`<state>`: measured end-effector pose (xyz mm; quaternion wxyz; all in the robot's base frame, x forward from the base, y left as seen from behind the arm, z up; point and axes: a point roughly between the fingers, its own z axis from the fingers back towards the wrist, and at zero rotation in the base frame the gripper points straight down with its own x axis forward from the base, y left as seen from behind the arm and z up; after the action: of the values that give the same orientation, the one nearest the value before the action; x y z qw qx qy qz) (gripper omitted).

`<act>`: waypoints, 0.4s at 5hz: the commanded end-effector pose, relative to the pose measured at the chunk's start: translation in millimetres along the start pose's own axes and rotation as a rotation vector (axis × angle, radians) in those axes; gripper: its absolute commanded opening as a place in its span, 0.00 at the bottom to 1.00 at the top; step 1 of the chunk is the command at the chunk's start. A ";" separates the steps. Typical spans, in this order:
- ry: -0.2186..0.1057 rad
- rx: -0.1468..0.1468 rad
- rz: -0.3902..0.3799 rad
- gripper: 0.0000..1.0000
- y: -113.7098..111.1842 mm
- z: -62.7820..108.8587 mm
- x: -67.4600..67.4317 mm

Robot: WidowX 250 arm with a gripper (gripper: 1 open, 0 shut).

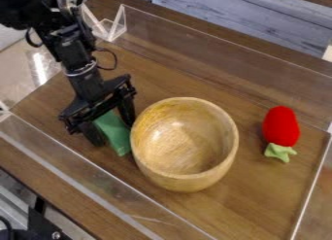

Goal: Put the green block in the brown bowl

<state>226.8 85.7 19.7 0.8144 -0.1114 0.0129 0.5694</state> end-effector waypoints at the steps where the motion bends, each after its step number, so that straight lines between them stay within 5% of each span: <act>1: -0.028 -0.008 -0.025 1.00 -11.7 2.5 2.8; 2: -0.038 -0.013 0.050 1.00 -11.0 4.2 13.8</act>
<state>237.9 91.0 18.9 0.7996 -0.1056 0.0093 0.5911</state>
